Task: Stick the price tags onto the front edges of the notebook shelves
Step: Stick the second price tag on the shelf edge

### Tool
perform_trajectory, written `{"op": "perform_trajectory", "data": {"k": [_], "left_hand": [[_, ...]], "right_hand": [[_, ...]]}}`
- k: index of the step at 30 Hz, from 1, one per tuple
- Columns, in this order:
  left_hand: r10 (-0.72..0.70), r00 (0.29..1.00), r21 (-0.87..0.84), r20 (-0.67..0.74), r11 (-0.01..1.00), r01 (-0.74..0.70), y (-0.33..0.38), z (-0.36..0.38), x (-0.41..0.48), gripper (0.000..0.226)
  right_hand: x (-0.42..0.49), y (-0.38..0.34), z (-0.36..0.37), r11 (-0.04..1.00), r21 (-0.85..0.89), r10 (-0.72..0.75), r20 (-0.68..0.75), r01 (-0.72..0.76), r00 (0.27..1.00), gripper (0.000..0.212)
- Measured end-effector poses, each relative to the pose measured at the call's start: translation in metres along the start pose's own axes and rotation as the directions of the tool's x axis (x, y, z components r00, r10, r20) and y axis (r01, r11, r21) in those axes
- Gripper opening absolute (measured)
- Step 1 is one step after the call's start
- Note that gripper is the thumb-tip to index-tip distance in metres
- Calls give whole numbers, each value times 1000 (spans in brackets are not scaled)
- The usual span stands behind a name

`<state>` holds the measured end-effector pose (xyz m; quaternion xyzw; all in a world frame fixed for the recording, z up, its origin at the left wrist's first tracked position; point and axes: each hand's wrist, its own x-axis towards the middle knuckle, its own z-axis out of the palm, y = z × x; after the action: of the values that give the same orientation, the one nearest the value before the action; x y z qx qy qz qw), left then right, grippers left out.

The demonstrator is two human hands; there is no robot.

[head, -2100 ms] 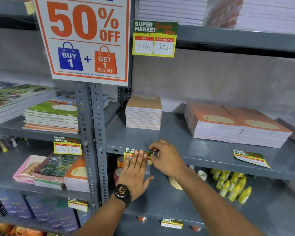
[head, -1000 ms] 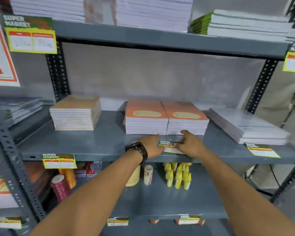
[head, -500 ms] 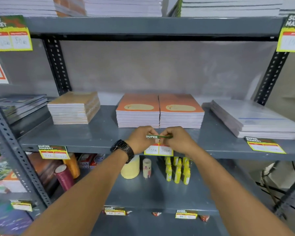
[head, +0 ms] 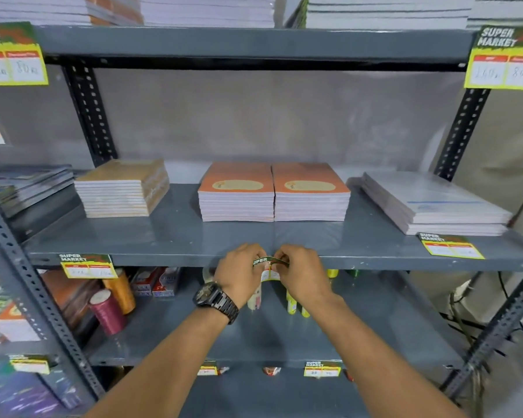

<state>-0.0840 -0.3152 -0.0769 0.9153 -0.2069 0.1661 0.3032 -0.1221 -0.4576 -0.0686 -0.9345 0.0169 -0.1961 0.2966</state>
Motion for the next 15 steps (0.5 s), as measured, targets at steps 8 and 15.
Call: {"op": "perform_trajectory", "data": {"k": [8, 15], "left_hand": [[127, 988, 108, 86, 985, -136, -8, -5, 3, 7], [229, 969, 342, 94, 907, -247, -7, -12, 9, 11]], "right_hand": [[-1, -3, 7, 989, -126, -87, -53, 79, 995, 6], [1, 0, 9, 938, -319, -192, -144, 138, 971, 21]]}}
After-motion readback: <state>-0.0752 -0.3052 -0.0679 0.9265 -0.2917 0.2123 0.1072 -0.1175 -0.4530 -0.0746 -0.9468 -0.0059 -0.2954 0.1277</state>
